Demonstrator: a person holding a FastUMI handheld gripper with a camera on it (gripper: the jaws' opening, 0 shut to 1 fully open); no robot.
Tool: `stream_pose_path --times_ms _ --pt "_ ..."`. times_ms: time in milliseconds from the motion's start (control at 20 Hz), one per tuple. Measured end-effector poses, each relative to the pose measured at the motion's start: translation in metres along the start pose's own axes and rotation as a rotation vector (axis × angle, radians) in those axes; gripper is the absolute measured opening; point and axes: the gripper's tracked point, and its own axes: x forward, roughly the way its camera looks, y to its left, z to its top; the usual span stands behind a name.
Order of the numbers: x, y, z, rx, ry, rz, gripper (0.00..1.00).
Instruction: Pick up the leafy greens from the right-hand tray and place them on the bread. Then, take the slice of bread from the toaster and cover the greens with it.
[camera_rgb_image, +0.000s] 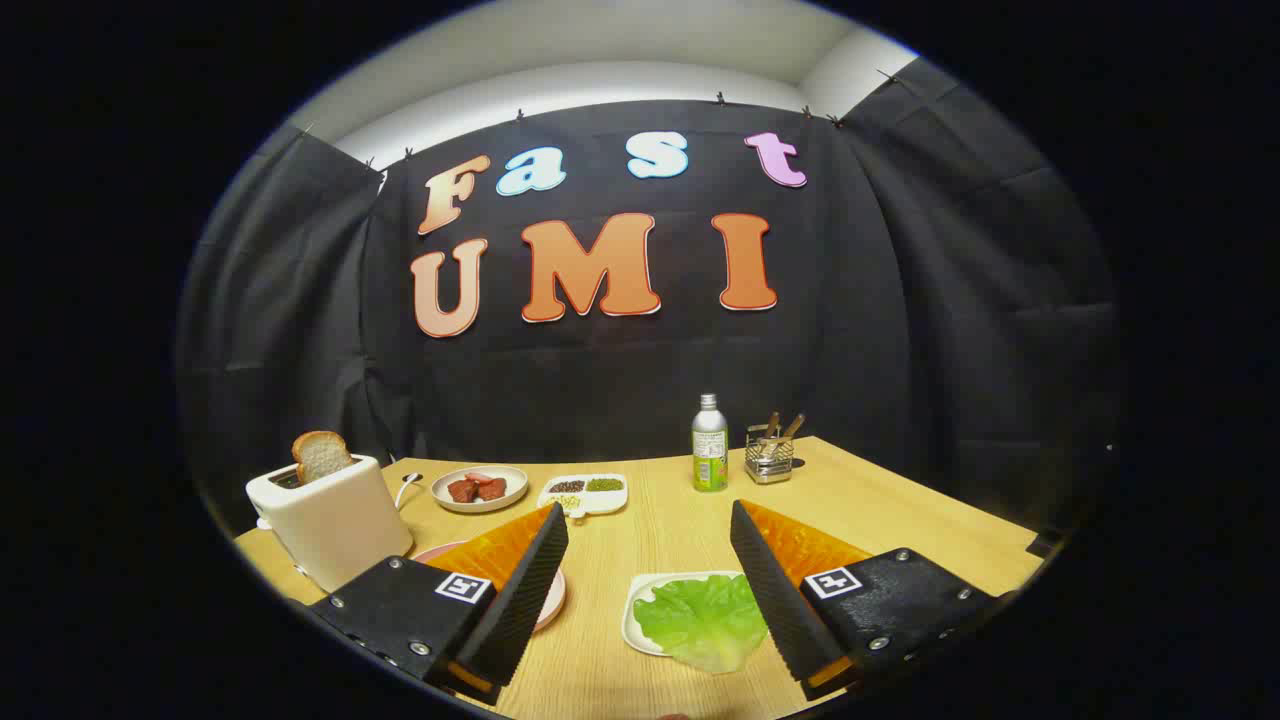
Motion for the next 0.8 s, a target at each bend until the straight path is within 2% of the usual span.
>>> stream_pose_path --times_ms 800 --pt "0.012 -0.002 -0.012 -0.063 0.041 -0.010 0.98"
